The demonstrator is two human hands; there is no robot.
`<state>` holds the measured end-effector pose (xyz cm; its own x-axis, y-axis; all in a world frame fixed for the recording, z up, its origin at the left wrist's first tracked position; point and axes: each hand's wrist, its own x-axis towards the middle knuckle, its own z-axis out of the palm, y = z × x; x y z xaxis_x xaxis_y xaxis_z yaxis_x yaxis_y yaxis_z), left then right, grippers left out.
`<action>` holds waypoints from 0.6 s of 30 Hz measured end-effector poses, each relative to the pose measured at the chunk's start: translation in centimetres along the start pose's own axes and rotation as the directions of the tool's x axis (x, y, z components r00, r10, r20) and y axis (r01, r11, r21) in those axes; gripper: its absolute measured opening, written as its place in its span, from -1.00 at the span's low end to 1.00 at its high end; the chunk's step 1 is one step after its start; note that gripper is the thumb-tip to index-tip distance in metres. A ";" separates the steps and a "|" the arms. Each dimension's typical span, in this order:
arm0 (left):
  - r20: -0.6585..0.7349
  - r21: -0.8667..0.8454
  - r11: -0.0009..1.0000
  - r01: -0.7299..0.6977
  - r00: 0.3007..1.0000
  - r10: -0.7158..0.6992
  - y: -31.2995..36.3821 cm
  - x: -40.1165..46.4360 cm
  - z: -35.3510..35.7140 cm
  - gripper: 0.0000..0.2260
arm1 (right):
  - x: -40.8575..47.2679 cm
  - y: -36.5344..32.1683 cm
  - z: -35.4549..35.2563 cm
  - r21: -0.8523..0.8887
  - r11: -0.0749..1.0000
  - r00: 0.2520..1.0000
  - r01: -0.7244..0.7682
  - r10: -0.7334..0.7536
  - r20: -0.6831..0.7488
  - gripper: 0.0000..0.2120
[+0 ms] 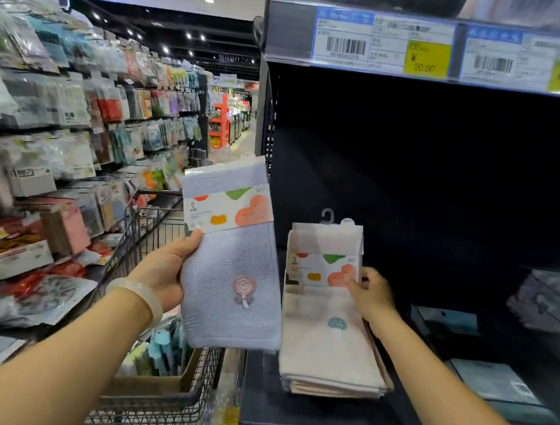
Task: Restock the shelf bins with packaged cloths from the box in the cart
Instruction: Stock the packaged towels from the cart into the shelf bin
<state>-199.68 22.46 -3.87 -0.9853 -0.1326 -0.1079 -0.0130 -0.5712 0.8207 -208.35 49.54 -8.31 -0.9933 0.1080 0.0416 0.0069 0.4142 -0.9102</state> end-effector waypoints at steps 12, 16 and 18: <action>0.059 -0.018 0.999 0.029 0.998 -0.028 -0.4 1.9 0.5 -0.83 | -1.2 0.5 0.0 -0.457 0.884 0.969 0.100 -0.190 -0.155 -0.65; 0.095 -0.004 0.997 0.082 0.992 -0.081 -0.5 2.2 1.6 -0.80 | -2.4 0.8 -0.9 -0.503 0.815 0.956 0.288 -0.213 0.203 -0.80; 0.102 -0.005 0.995 0.102 0.990 -0.101 -0.8 2.5 2.6 -0.78 | -2.8 0.6 -1.5 -0.579 0.756 0.936 0.304 -0.123 0.330 -0.67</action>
<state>-202.56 24.73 -3.32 -0.9912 0.0091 -0.1321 -0.1123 -0.5861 0.8024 -205.43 50.86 -8.34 -0.9686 -0.2482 0.0149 -0.2296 0.8697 -0.4369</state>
